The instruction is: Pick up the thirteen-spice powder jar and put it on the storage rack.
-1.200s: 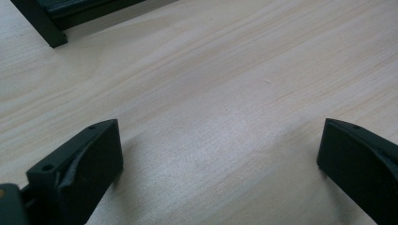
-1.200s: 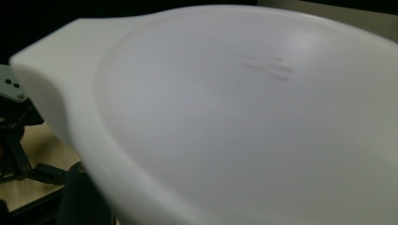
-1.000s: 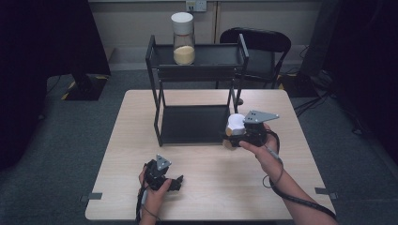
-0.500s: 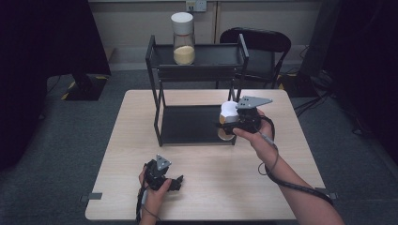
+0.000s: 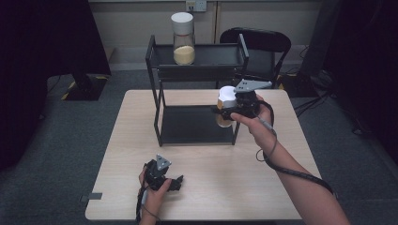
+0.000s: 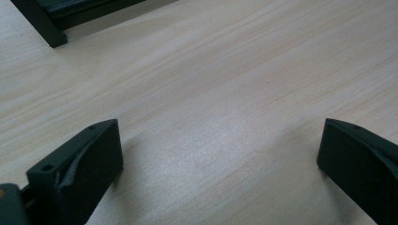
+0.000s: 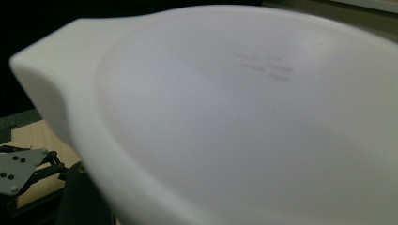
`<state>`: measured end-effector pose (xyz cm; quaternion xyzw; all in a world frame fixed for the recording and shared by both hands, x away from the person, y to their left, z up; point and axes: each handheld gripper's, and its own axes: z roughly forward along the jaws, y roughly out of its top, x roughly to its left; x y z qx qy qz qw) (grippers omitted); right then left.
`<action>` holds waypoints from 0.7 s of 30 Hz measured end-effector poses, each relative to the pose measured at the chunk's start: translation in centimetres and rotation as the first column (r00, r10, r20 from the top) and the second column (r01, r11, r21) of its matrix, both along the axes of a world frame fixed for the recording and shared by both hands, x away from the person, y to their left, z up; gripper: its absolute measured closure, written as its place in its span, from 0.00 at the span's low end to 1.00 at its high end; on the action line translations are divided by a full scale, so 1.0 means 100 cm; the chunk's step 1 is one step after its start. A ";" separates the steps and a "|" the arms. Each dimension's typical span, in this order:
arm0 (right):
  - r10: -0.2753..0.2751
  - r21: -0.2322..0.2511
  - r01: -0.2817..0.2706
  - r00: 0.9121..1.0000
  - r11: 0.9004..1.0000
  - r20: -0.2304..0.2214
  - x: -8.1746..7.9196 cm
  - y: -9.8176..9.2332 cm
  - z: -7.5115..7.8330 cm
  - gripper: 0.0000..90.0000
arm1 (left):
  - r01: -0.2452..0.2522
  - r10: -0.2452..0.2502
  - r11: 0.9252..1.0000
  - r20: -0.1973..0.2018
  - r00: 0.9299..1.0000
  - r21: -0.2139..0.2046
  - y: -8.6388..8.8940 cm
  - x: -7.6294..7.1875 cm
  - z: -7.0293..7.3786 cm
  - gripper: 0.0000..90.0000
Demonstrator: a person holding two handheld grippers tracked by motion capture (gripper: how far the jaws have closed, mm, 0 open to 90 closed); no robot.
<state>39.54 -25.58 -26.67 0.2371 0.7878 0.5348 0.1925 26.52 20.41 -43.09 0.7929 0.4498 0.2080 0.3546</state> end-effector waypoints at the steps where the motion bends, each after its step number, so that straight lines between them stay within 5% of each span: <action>1: -0.003 0.001 0.003 1.000 1.000 0.003 0.001 0.000 0.003 0.34 | 0.001 -0.001 1.000 0.000 1.000 0.001 0.000 0.000 0.000 0.00; 21: -0.029 0.055 0.025 0.998 0.998 0.060 0.012 0.013 0.043 0.34 | 0.001 -0.001 1.000 -0.001 1.000 0.001 0.000 0.000 0.000 0.00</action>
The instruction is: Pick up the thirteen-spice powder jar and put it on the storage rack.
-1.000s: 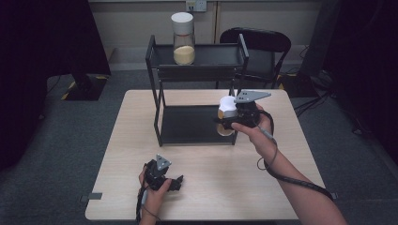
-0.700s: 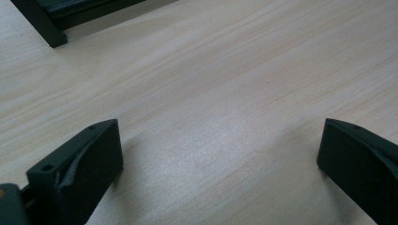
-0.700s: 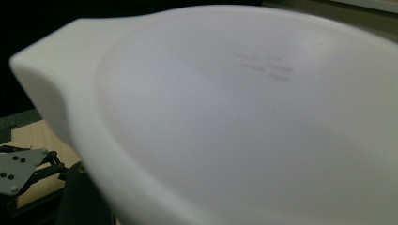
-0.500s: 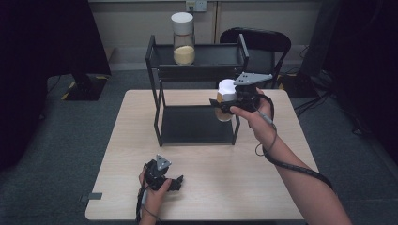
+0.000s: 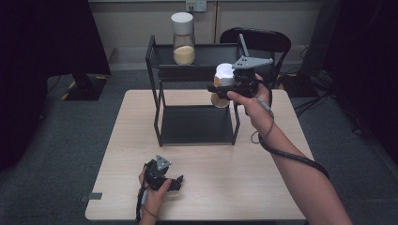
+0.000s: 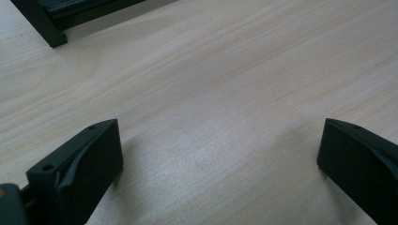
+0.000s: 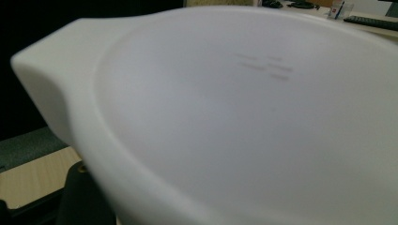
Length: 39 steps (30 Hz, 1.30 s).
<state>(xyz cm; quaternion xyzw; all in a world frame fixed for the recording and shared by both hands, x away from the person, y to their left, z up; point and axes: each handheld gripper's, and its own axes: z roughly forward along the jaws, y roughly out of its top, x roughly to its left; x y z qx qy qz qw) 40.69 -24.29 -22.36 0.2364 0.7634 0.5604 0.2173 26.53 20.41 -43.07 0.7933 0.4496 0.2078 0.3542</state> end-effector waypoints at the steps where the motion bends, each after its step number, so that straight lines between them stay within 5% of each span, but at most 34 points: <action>1: -0.003 0.005 0.003 1.000 1.000 0.003 0.000 0.001 0.002 0.34 | 0.000 0.000 1.000 0.000 1.000 0.000 0.000 0.000 0.000 0.00; 19: -0.030 0.021 0.029 0.998 0.999 0.052 0.003 0.016 0.040 0.34 | -0.001 0.001 1.000 0.000 1.000 0.000 0.000 0.000 0.000 0.00; 39: -0.080 0.053 0.077 0.995 0.996 0.054 0.027 0.030 0.076 0.35 | 0.000 0.000 1.000 0.000 1.000 -0.001 0.000 0.000 0.000 0.00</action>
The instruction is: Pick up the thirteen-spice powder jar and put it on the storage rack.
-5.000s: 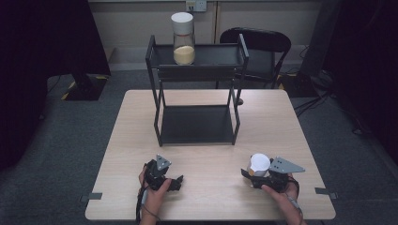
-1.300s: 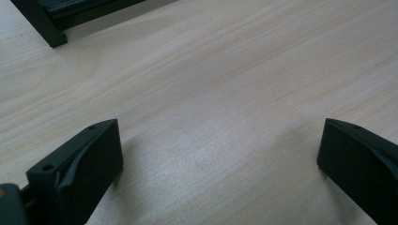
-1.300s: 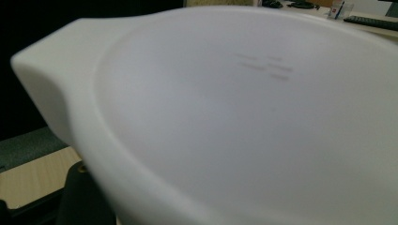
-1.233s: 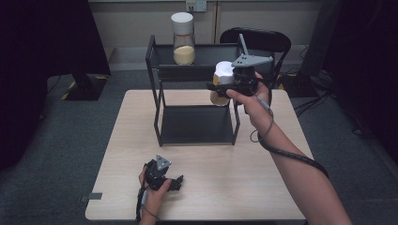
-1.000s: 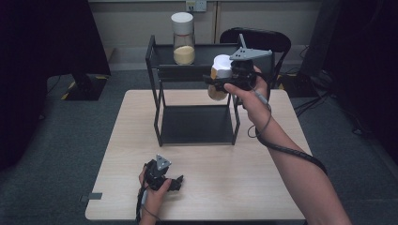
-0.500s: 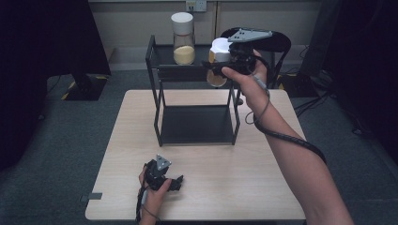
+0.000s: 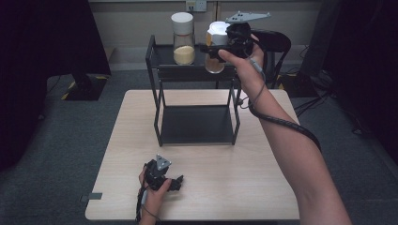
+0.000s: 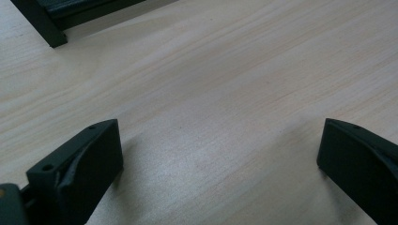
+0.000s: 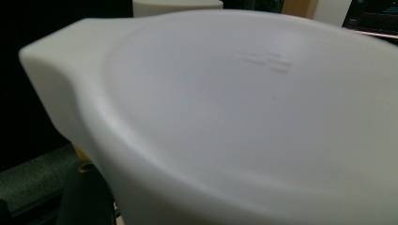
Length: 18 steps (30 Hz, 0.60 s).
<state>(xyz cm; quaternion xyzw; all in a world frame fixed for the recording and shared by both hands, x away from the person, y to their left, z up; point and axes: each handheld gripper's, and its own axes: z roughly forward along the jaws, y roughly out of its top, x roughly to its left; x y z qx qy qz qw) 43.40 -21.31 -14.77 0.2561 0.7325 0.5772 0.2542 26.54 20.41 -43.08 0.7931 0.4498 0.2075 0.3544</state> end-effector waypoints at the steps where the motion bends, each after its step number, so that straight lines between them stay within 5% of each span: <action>1: -0.007 0.001 0.007 1.000 1.000 -0.003 0.002 0.001 0.000 0.35 | 0.000 0.000 1.000 0.000 1.000 0.000 0.000 0.000 0.000 0.00; 18: -0.094 -0.010 0.093 0.995 0.996 -0.025 0.030 0.014 0.007 0.35 | 0.000 0.000 1.000 0.000 1.000 0.000 0.000 0.000 0.000 0.00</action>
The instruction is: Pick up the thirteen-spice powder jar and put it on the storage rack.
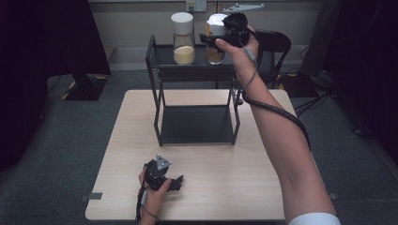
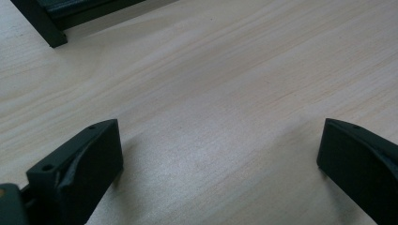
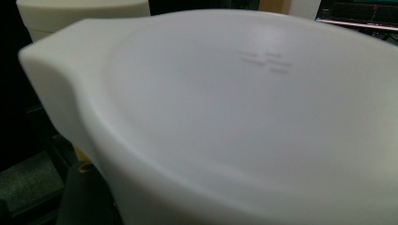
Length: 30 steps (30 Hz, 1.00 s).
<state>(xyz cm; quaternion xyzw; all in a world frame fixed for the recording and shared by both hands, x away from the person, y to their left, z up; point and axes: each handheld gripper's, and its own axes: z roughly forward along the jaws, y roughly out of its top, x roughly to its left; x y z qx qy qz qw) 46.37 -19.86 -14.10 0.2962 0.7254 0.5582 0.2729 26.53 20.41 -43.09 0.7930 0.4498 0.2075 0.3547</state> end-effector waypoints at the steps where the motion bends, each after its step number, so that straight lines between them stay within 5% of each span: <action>1: -0.002 -0.004 0.002 1.000 1.000 -0.003 0.001 0.001 0.000 0.35 | 0.000 0.000 1.000 0.000 1.000 0.000 0.000 0.000 0.000 0.00; 17: -0.010 0.032 0.011 0.999 0.999 -0.034 0.016 0.007 -0.005 0.34 | 0.000 0.000 1.000 0.000 1.000 0.000 0.000 0.000 0.000 0.00; 30: -0.012 -0.006 0.011 0.999 1.000 -0.049 0.016 0.013 0.001 0.29 | 0.000 0.000 1.000 0.000 1.000 0.000 0.000 0.000 0.000 0.00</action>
